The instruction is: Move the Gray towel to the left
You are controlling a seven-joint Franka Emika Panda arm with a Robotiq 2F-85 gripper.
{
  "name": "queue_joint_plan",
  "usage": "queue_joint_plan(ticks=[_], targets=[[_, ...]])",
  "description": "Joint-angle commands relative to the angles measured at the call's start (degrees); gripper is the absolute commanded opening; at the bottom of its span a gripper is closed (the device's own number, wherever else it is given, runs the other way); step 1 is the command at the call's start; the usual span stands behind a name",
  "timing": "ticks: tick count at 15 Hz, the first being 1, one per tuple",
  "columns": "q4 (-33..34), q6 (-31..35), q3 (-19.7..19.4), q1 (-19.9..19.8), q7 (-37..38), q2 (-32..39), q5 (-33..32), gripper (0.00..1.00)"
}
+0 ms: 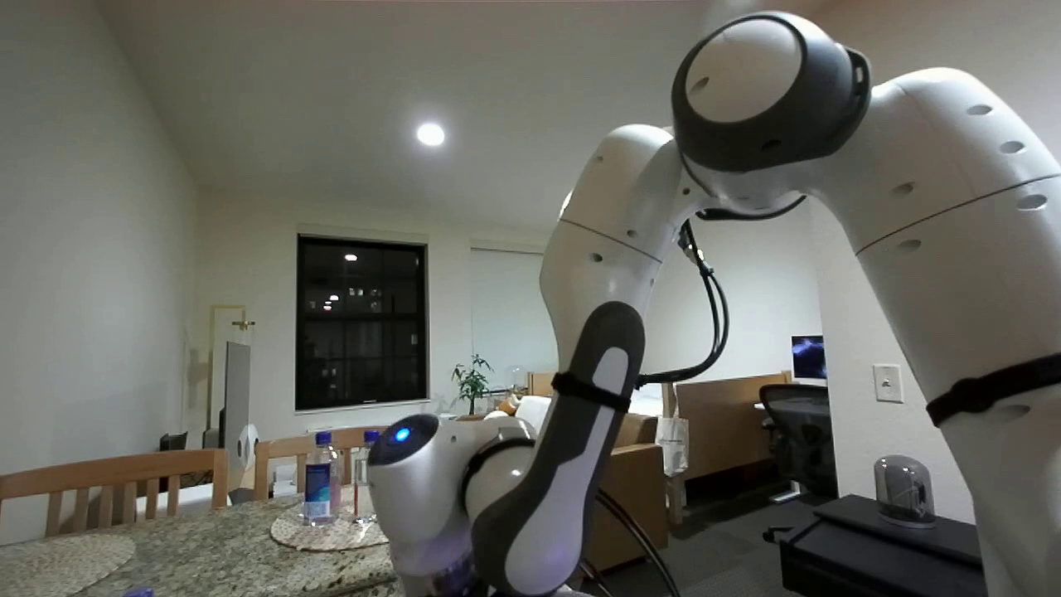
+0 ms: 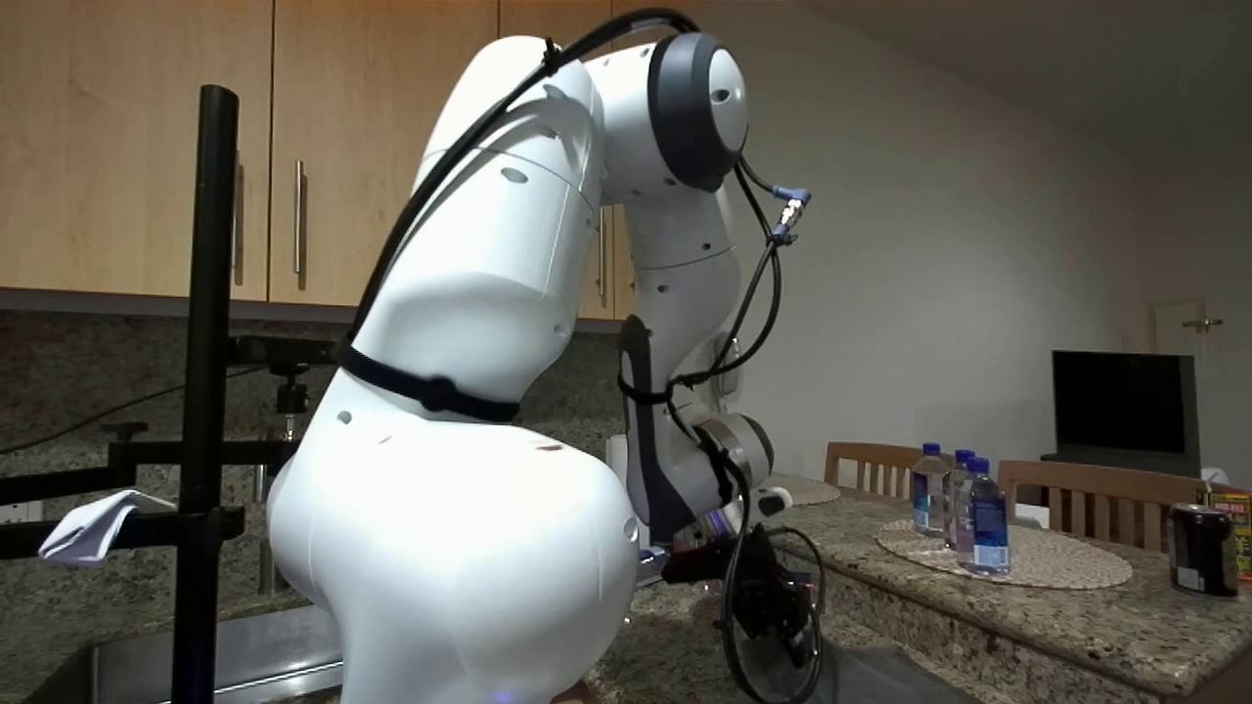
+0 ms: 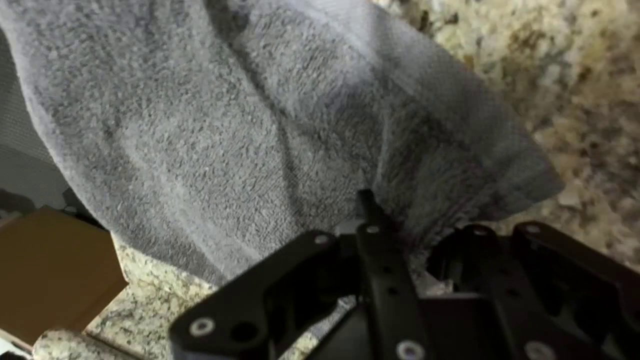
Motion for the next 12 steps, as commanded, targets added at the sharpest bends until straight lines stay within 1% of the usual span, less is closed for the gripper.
queue_joint_plan(ticks=[1,3,5,8,12], targets=[[-0.41,-2.3,0.61,0.3,-9.9,-8.09,8.72,0.13],[0.53,-3.45,0.33,0.58,-13.29,-10.51,12.44,0.12],[1.57,-5.02,0.25,0.76,-15.64,-12.16,14.77,0.13],[2.92,-7.0,0.55,1.0,-17.83,-13.79,16.67,0.12],[3.95,-7.99,1.85,2.26,-20.62,-14.55,18.76,0.12]])
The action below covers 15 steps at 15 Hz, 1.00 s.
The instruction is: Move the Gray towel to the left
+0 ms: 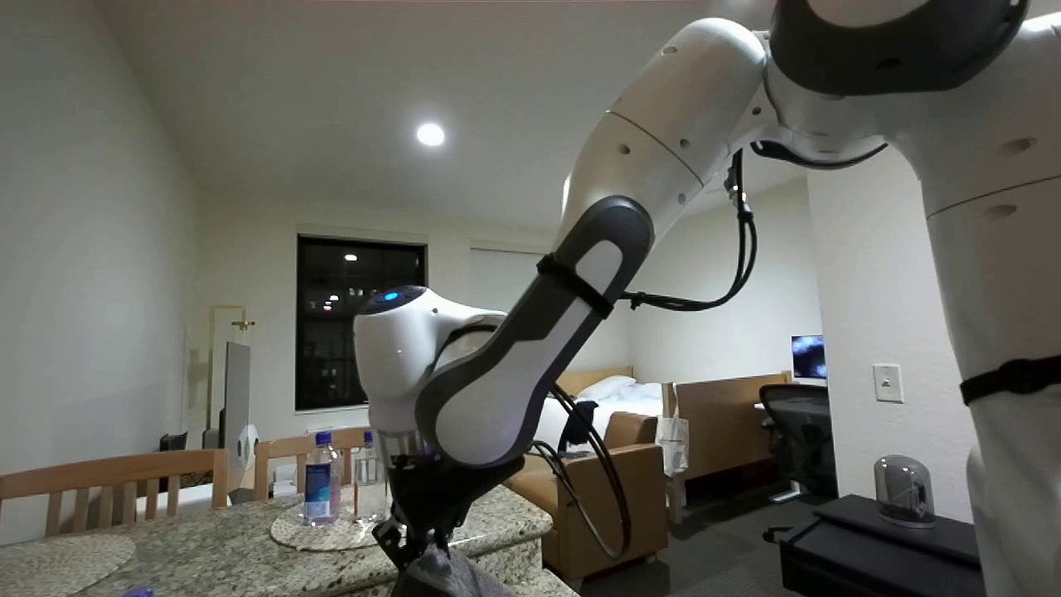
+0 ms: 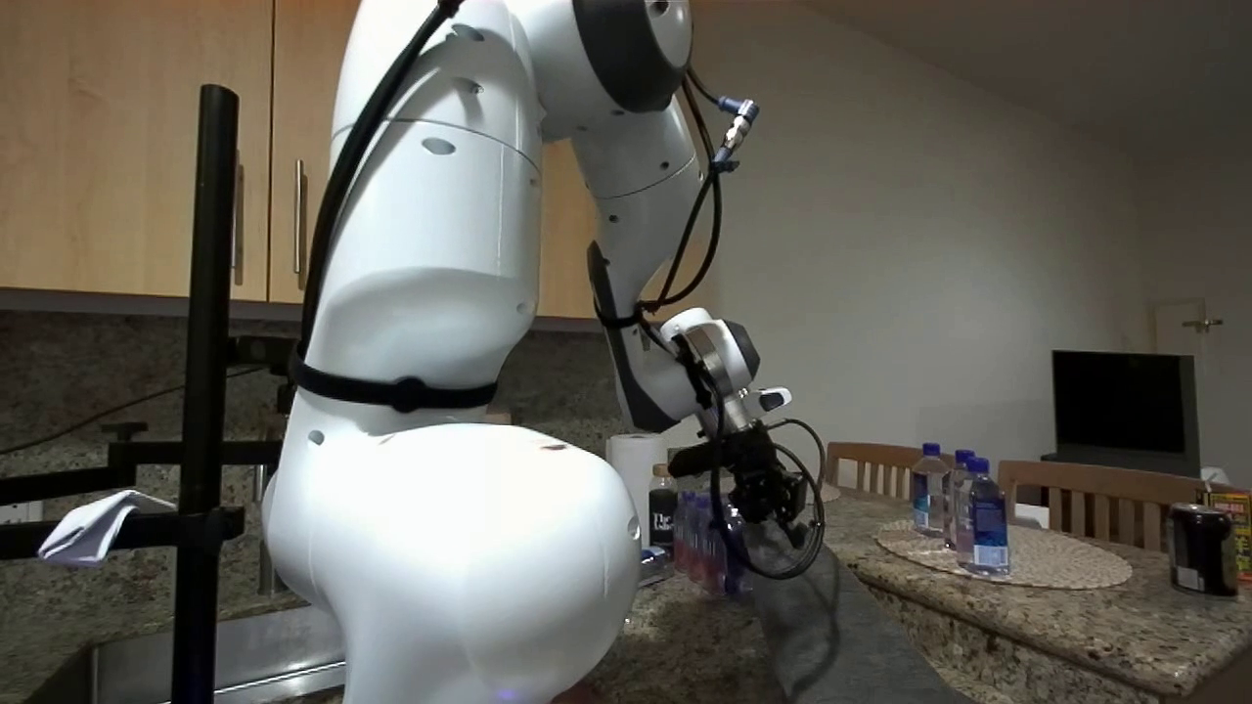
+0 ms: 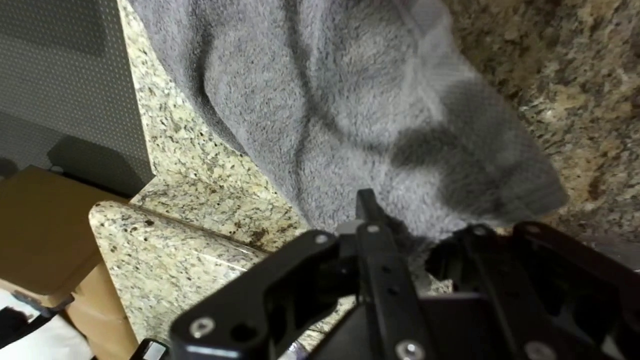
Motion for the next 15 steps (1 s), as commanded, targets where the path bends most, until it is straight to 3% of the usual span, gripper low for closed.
queue_joint_plan(ticks=[1,8,15], targets=[[0.32,-1.7,1.71,1.57,-5.09,-1.64,4.12,0.12],[4.24,-1.12,5.41,5.25,-9.89,-1.73,9.24,0.12],[15.78,-0.86,7.59,7.58,-15.91,2.95,18.27,0.11]])
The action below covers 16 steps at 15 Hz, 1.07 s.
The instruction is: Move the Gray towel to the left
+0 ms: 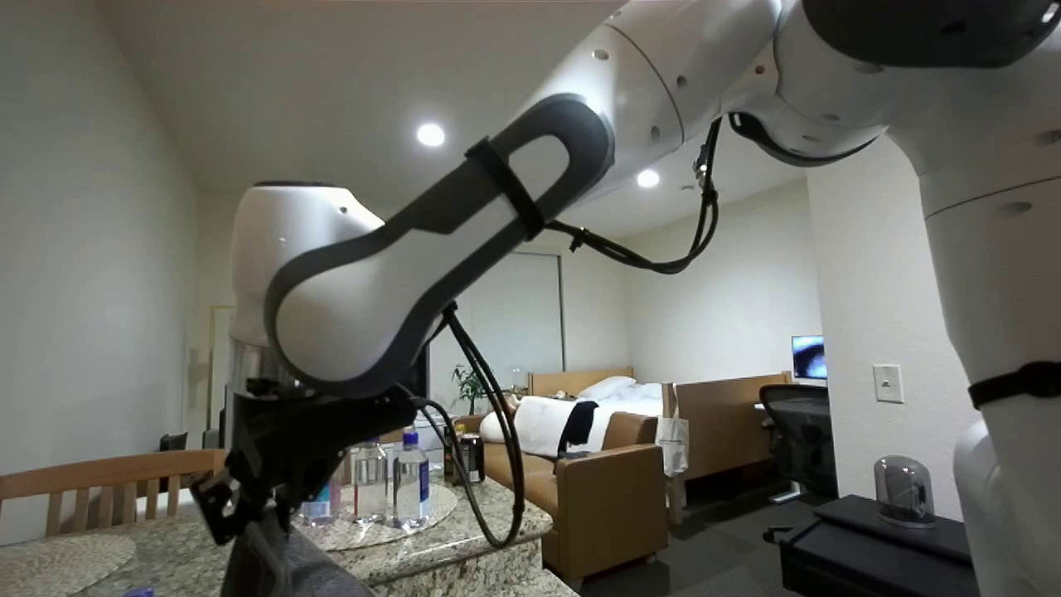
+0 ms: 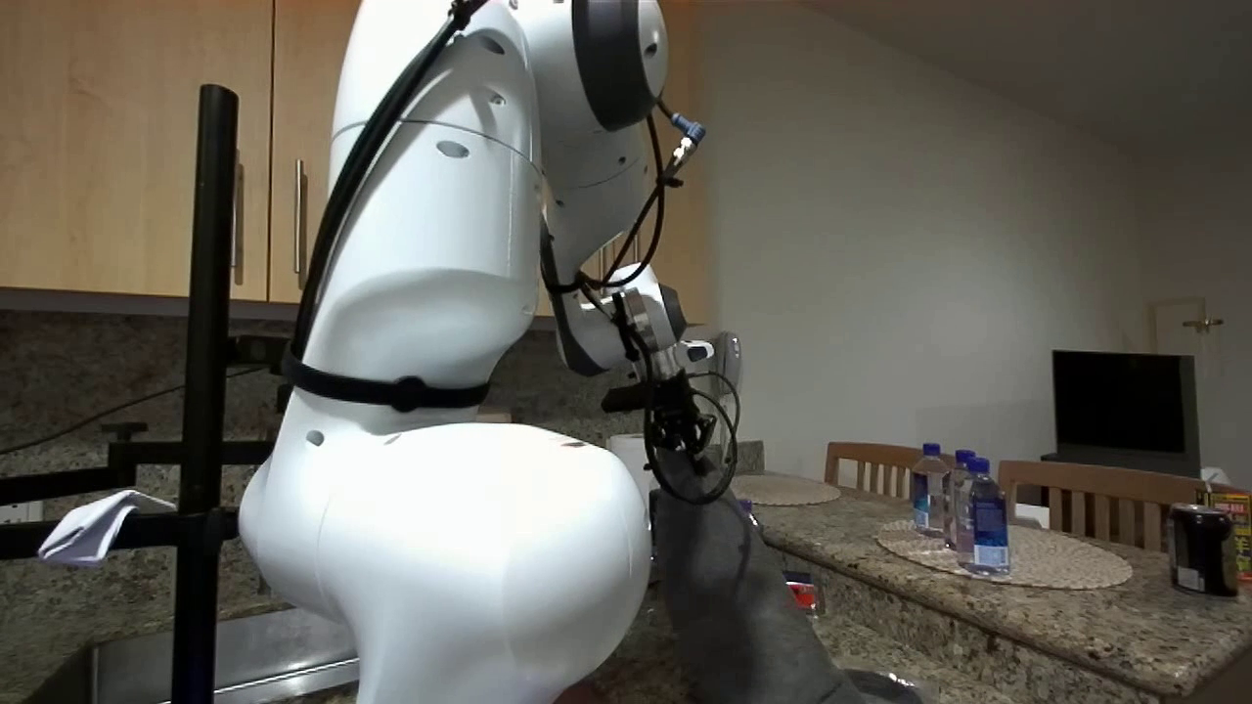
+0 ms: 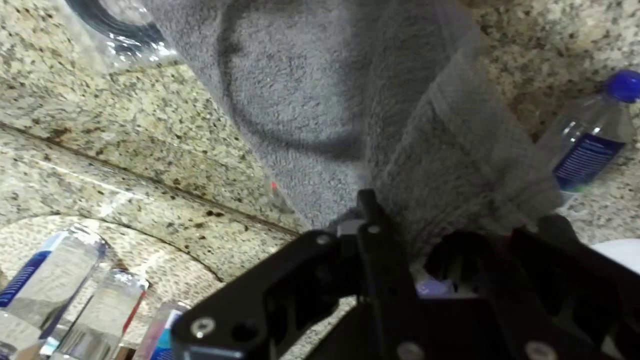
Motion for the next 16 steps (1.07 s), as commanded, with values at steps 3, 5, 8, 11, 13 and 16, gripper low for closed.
queue_joint_plan(ticks=[3,5,8,11,13,16], targets=[[9.34,-0.76,0.95,2.5,-3.65,5.62,3.51,0.12],[12.6,-0.96,0.87,3.74,-3.69,7.91,3.6,0.11],[16.05,-1.54,0.16,5.5,-3.29,10.2,3.24,0.11],[16.85,-2.74,-1.77,6.12,-2.52,11.41,2.0,0.11],[15.35,-4.83,-3.1,5.58,-3.15,11.72,2.63,0.11],[12.64,-7.41,-4.27,5.06,-3.93,12.63,3.79,0.11]])
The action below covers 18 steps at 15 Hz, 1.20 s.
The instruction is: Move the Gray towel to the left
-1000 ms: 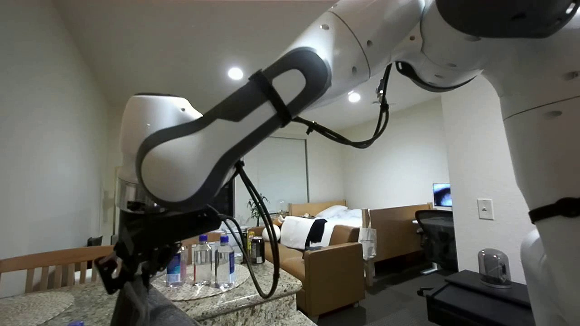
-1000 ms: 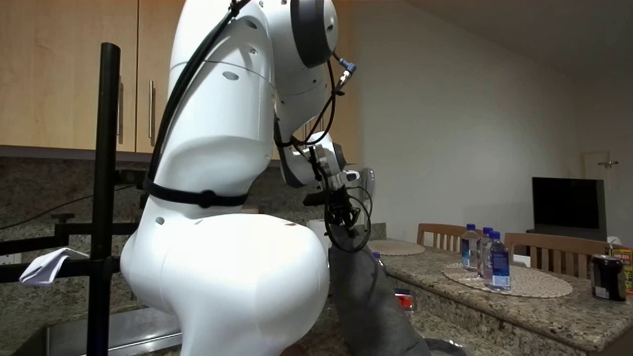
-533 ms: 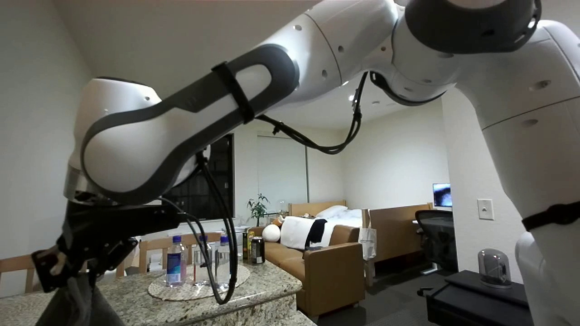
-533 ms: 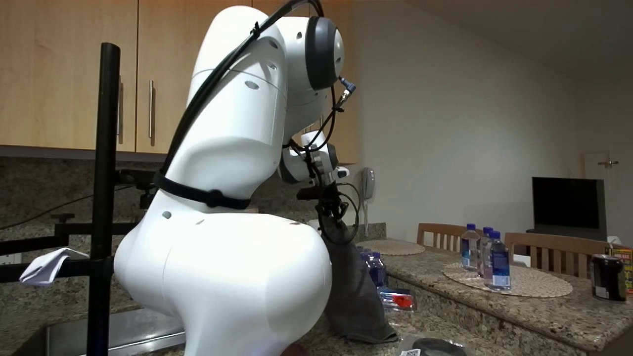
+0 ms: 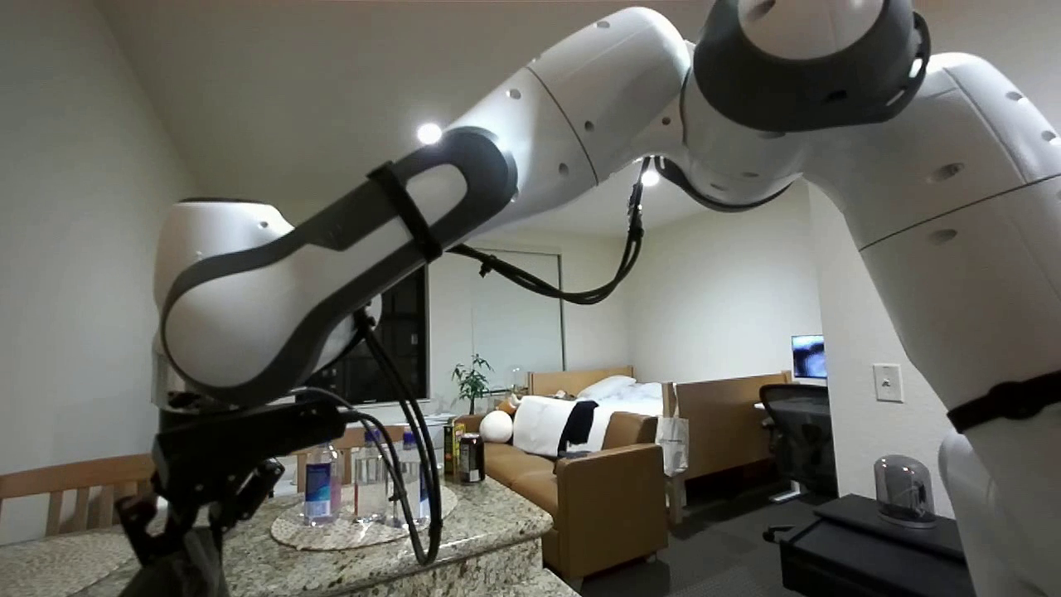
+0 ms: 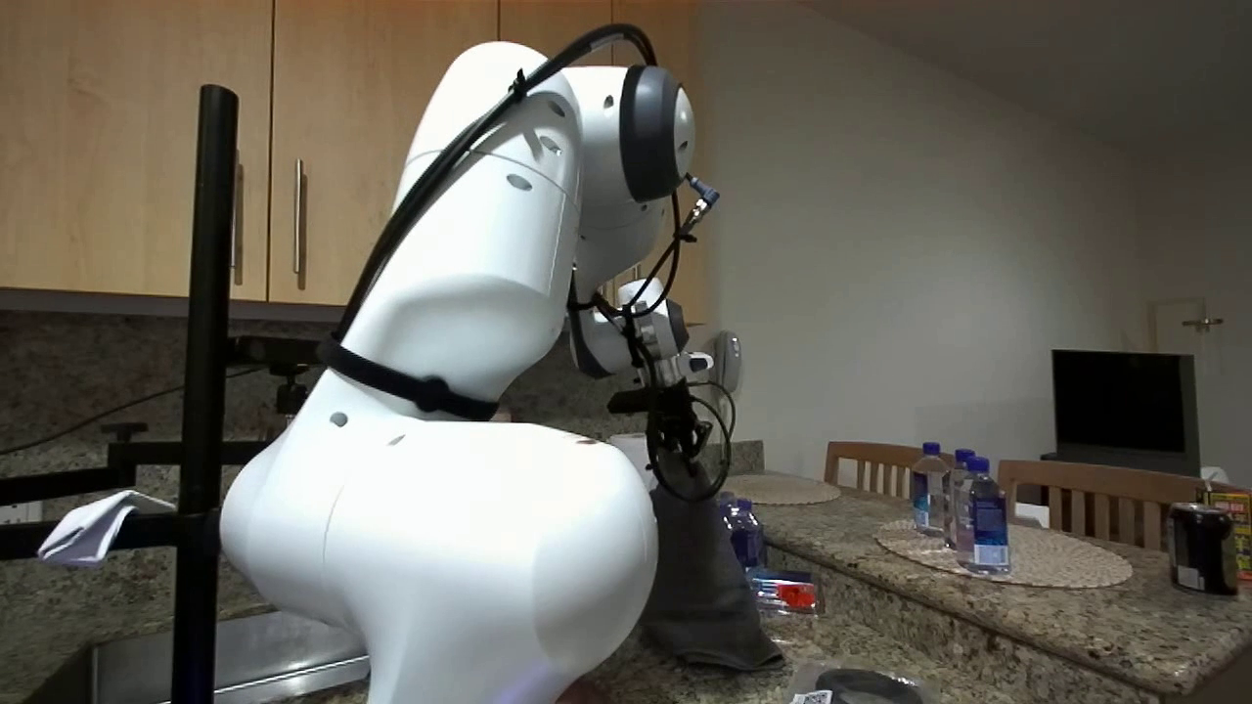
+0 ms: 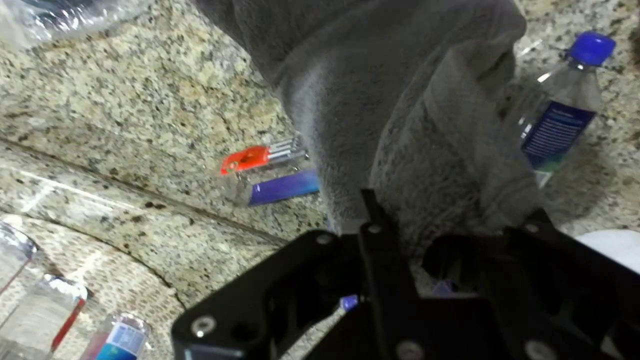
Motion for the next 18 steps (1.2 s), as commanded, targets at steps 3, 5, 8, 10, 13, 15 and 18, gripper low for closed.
queue_joint_plan(ticks=[3,5,8,10,13,15,18], targets=[[-5.13,-2.94,-0.43,-0.97,-5.48,0.59,5.01,0.1],[-6.83,-3.01,-0.33,-1.08,-7.41,0.14,7.02,0.36],[-8.33,-3.98,-0.76,-1.25,-9.2,-0.9,8.13,0.48],[-9.16,-4.47,-0.78,-1.75,-10.31,-1.7,8.93,0.61],[-10.06,-5.01,-0.85,-2.58,-12.23,-3.1,10.35,0.8],[-10.87,-5.32,-0.58,-3.71,-15.02,-4.7,12.46,0.92],[-13.2,-5.02,0.07,-6.19,-22.59,-8.57,18.61,1.0]])
